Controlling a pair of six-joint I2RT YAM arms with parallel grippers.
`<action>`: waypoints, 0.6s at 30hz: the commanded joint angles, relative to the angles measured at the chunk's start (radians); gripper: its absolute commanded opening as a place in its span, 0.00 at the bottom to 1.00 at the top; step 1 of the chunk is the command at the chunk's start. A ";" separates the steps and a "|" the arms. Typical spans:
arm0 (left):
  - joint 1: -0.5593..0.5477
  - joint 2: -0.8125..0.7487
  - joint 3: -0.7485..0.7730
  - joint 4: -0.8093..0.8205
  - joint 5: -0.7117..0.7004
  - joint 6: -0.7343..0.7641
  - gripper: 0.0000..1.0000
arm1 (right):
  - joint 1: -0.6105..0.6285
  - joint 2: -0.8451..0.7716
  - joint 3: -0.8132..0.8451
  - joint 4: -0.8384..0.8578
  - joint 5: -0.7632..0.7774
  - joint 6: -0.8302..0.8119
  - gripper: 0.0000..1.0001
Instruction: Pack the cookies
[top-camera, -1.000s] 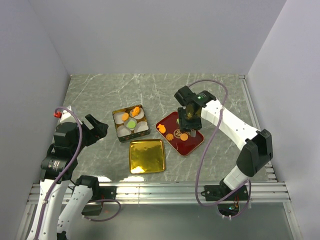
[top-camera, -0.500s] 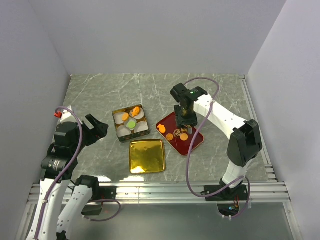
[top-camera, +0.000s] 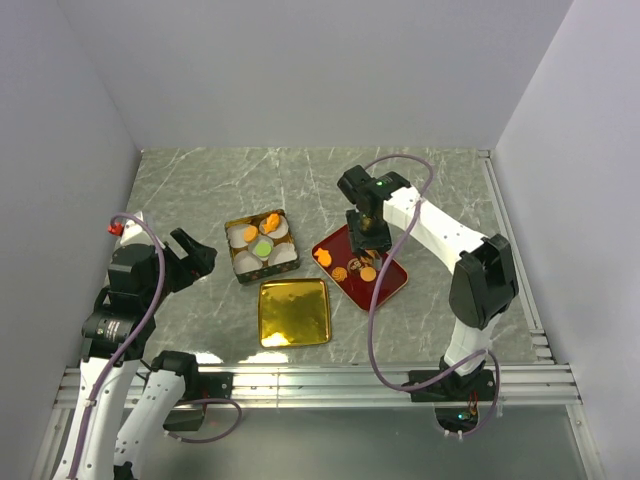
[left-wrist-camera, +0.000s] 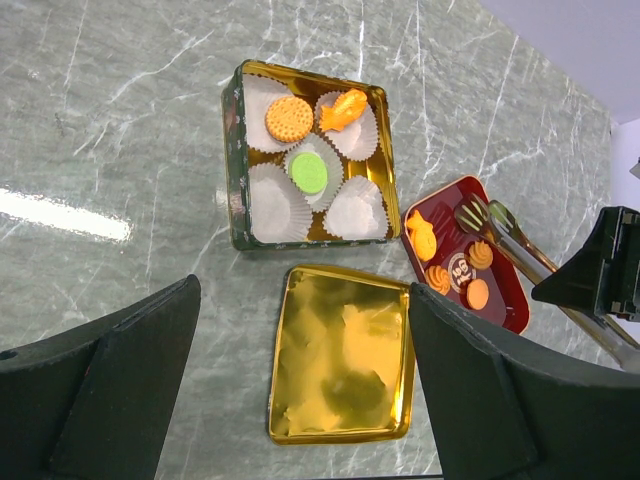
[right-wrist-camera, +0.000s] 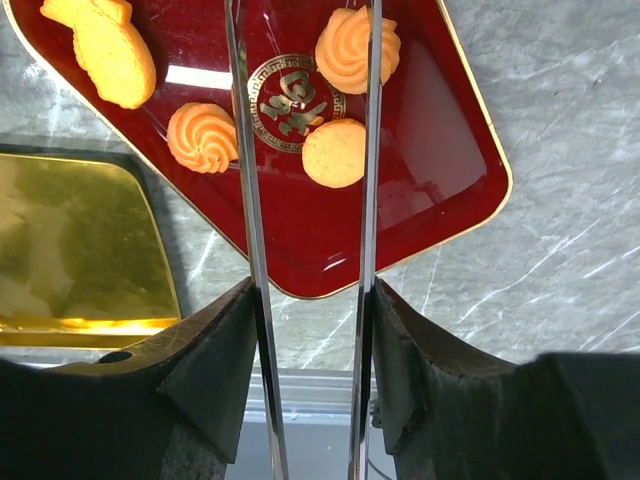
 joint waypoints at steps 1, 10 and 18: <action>0.006 -0.006 0.000 0.034 0.001 0.001 0.91 | -0.007 0.018 0.025 0.012 -0.001 -0.002 0.52; 0.006 -0.003 -0.002 0.034 0.004 0.002 0.91 | -0.007 0.013 0.049 -0.010 0.005 0.001 0.49; 0.006 -0.006 0.000 0.036 0.002 0.002 0.91 | 0.006 -0.025 0.209 -0.097 0.021 0.011 0.48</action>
